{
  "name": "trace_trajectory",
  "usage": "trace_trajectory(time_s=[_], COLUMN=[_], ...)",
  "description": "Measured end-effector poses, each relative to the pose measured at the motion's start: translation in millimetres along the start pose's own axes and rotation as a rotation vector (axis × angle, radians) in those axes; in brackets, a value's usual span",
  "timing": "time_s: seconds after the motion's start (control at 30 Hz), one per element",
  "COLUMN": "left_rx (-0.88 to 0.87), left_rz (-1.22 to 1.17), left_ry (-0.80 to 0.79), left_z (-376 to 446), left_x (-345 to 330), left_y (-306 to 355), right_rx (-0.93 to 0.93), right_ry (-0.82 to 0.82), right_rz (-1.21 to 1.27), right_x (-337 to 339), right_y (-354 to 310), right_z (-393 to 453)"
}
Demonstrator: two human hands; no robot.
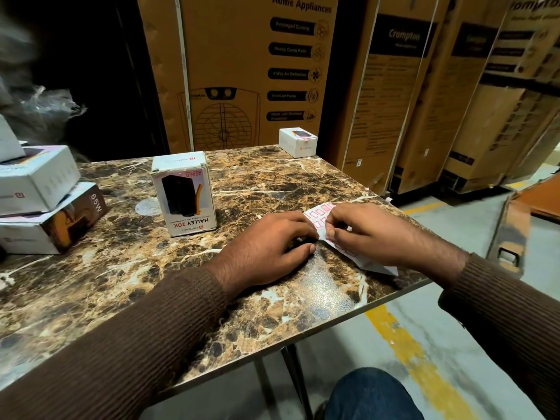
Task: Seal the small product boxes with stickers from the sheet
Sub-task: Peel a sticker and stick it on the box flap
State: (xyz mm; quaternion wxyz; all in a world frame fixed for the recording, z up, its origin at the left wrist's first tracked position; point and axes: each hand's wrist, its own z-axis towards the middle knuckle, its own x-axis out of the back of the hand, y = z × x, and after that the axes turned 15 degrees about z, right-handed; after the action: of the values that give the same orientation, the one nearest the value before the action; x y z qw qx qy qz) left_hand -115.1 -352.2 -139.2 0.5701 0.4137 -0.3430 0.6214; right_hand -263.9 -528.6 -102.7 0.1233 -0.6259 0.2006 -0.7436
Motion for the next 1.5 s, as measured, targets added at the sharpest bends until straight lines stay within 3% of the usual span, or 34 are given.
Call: trace_trajectory(time_s=[0.23,0.43,0.8,0.97,1.1,1.2,1.5], left_rx=[-0.003,-0.025,0.034,-0.094,0.047,0.174,0.331], left_rz=[0.009,0.031,-0.008,0.256,0.280,0.181,-0.019], left_ry=[0.000,0.011,0.161,0.280,0.423,0.388,0.437], left_z=[-1,-2,-9,-32,-57,-74,-103], left_x=[0,1,11,70,118,134,116], left_y=[0,2,-3,-10,-53,-94,-134], right_rx=[-0.038,-0.010,0.017,0.088,0.229,0.300,0.390], right_ry=[0.027,0.051,0.166,0.309,0.382,0.392,0.465], right_rz=[0.189,0.187,0.270,0.354,0.458,0.518,0.414], right_x=[7,6,6,9,0,-17,-51], right_y=[7,9,7,-11,-50,-82,-139], right_z=[-7,-9,-10,-1,28,60,128])
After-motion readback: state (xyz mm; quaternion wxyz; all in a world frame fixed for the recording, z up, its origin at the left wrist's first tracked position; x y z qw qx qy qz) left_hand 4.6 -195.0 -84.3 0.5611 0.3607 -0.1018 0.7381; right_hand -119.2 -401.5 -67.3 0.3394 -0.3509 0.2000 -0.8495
